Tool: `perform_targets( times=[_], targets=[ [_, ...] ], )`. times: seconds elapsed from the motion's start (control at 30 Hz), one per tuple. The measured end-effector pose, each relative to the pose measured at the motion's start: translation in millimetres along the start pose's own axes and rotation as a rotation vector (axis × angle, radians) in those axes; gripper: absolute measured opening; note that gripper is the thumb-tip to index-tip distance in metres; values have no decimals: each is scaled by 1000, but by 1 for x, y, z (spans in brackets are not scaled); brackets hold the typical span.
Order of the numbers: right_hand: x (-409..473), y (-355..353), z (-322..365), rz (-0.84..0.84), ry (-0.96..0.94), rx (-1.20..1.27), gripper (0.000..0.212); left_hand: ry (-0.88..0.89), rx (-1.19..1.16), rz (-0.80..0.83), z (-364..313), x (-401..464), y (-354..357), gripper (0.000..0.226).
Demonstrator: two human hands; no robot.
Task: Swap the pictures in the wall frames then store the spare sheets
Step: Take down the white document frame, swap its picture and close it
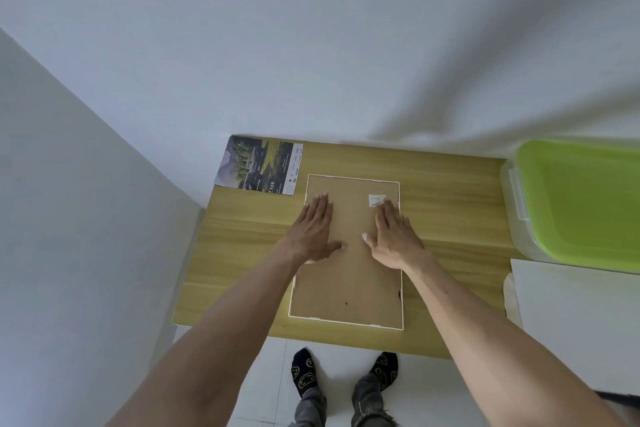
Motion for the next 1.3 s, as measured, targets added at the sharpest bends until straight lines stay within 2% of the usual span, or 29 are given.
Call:
perform_targets(
  times=[0.1,0.33,0.6,0.7,0.8,0.87,0.93,1.1,1.3],
  targets=[
    [5,9,-2,-6,-16,-26,73,35,-18,53,4,6,9,102],
    [9,20,-4,-107,-14,-21,71,74,-16,26,5,7,18,96],
    [8,19,-4,-78,17,9,72,69,-9,84,2,11,22,91],
    [2,11,-1,-96,-2,8,70,77,-23,-2,1,0,14,92],
    [-23,16,3,-197,-194,-46,71,137,0,-118,1,-29,14,103],
    [-47,34,3,-190,-346,-123,72,214,27,-77,1,-49,24,114],
    [-63,53,-4,-154,-409,-207,74,278,72,-23,2,-64,35,125],
    [-71,70,-14,-150,-374,-279,74,330,163,18,5,-71,53,135],
    [-69,67,-10,-93,-332,-261,73,276,191,128,5,-68,52,136]
  ],
)
Point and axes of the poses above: each hand's wrist, its own x-axis towards the middle knuckle, its own y-axis out of the palm, z = x × y, the point moved 8 cm from there along x, towards the middle knuckle, and after that the axes turned 7 degrees about x, right-handed, at the moved point
